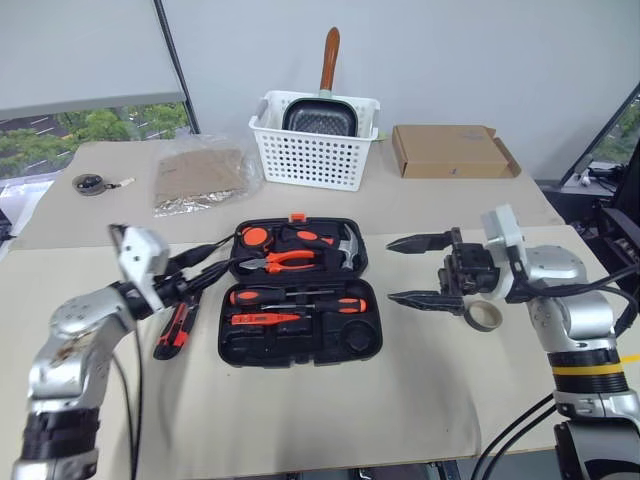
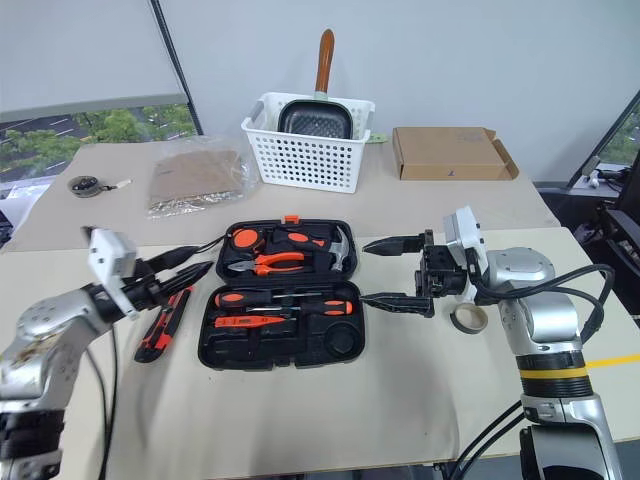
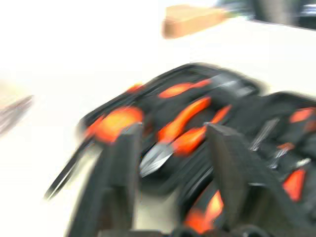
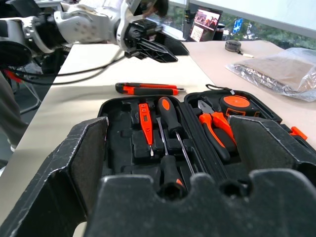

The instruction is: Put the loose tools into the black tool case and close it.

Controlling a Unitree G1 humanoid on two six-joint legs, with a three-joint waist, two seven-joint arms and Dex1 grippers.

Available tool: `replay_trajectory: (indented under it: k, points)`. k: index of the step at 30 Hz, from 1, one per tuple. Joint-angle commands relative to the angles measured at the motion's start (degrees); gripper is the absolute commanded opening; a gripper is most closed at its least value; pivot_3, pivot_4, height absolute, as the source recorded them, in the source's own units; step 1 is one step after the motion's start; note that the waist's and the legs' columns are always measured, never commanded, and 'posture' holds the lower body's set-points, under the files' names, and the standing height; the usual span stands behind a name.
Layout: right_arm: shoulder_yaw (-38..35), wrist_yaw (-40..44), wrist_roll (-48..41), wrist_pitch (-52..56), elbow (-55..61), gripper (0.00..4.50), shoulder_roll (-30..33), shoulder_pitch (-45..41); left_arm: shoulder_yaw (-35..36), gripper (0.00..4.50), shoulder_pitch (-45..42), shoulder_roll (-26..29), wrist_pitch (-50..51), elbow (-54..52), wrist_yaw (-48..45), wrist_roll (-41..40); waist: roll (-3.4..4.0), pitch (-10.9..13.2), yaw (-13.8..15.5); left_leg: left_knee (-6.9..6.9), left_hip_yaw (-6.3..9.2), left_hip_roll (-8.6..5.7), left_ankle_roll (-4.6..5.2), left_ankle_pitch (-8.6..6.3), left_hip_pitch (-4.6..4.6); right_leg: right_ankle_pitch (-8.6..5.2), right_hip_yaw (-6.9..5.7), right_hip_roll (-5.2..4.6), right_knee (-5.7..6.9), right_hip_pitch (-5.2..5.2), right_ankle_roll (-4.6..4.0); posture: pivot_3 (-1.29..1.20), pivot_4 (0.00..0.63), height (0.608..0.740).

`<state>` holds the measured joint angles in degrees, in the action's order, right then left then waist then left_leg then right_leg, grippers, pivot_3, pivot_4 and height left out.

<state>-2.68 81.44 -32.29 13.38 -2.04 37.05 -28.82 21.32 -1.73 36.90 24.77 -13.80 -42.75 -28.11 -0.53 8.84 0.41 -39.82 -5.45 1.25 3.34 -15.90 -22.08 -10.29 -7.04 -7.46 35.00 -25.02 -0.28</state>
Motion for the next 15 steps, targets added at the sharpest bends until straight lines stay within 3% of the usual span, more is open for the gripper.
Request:
replay_trajectory:
  k: [1, 3, 10, 15]
  points:
    - [-0.1, 1.9, -0.5, -1.7, -1.2, 4.5, -0.4, -2.2, 2.7, 3.9, 6.1, -1.4, 2.4, -6.6, 8.6, 3.9, 0.0, 0.0, 0.2, 0.0, 0.0, 0.0, 0.05, -0.03, 0.0, -0.08, 0.01, 0.0, -0.02, 0.0, 0.13, 0.0, 0.15, 0.7]
    - [0.4, 2.8, -0.1, -2.1, -2.6, 4.5, -0.7, -3.3, -0.5, 4.36, 9.8, -3.0, 2.9, -8.6, 13.0, 8.2, 0.0, 0.0, 0.7, -0.02, 0.05, -0.03, 0.04, -0.03, 0.0, -0.11, 0.0, -0.02, -0.01, 0.03, 0.17, 0.0, 0.15, 0.7]
    - [1.1, 3.9, -0.2, -2.1, -3.9, 4.5, -0.9, -5.0, -7.1, 4.36, 12.8, -7.7, 6.2, -9.0, 21.1, 15.1, -0.03, 0.0, 1.4, -0.05, 0.06, 0.0, -0.44, -0.17, -0.02, -0.01, -0.02, 0.03, 0.05, -0.05, 0.05, 0.0, 0.15, 0.7]
    - [1.0, 4.0, -0.3, -1.6, -3.0, 4.5, -0.4, -4.6, -8.3, 4.36, 12.7, -9.4, 13.5, -8.6, 23.2, 13.8, 0.23, -0.1, 1.6, -0.02, 0.02, 0.03, -0.33, -0.12, 0.01, -0.02, -0.01, 0.02, 0.03, -0.04, 0.04, 0.0, 0.15, 0.7]
